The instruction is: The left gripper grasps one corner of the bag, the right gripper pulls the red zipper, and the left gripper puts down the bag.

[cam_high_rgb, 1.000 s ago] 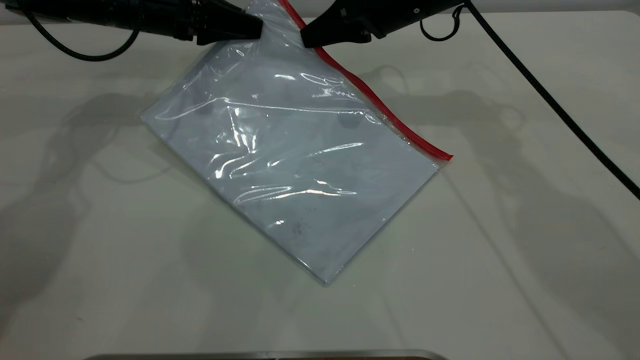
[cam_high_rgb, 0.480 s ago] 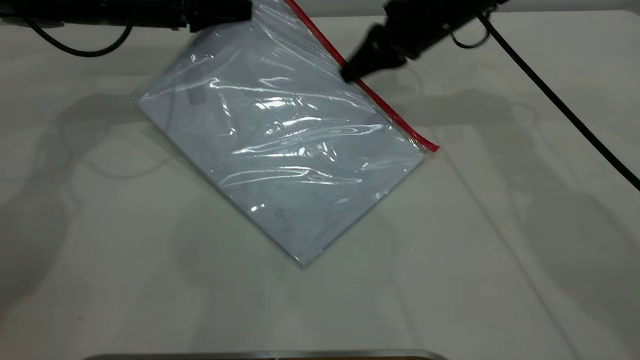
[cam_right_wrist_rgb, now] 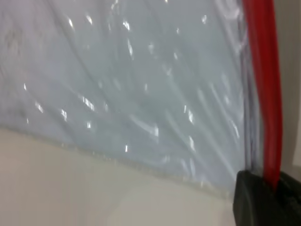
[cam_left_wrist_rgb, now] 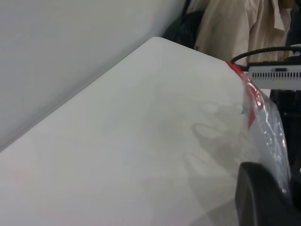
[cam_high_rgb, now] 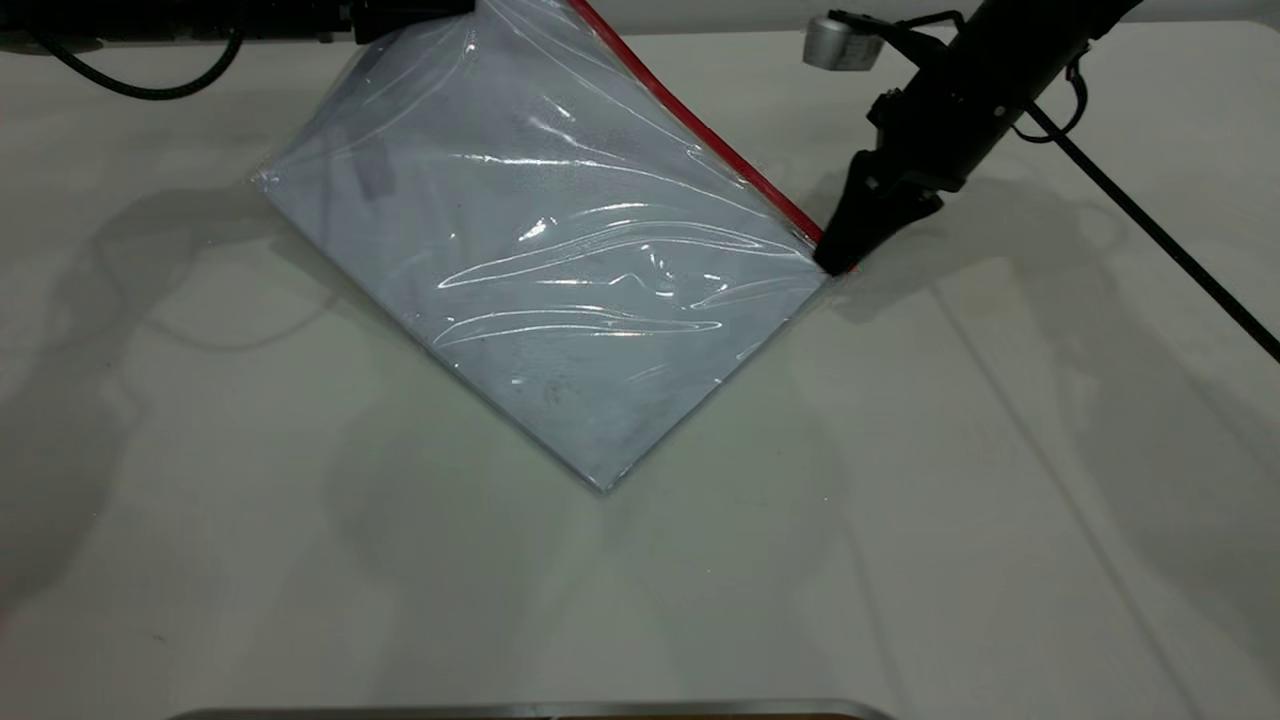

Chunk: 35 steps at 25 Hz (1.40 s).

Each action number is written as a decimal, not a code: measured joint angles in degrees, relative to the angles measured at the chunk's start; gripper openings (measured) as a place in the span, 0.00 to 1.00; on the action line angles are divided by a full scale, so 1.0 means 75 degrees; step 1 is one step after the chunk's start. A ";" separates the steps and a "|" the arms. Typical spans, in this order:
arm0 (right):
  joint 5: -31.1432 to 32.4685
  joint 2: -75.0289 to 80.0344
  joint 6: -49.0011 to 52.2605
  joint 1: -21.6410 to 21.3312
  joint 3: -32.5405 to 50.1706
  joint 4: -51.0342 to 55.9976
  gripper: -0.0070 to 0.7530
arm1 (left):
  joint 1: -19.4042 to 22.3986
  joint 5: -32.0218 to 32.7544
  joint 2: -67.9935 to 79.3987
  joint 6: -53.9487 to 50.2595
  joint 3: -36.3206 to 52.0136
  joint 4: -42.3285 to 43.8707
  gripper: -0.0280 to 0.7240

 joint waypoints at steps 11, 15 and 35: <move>0.0625 -0.0100 0.0446 -0.0022 -0.1207 0.0169 0.31 | -0.0160 -0.0150 -0.0104 -0.1778 -0.0008 0.1739 0.11; 0.1196 -0.0658 0.0560 -0.0022 -0.2420 0.0855 0.47 | -0.0549 -0.0870 -0.0104 -0.3389 -0.0008 0.2870 0.18; 0.1536 -0.4858 0.4822 -0.0015 -0.4336 0.0179 0.50 | 0.0458 0.0079 -0.3987 -0.8793 -0.0008 0.3995 0.60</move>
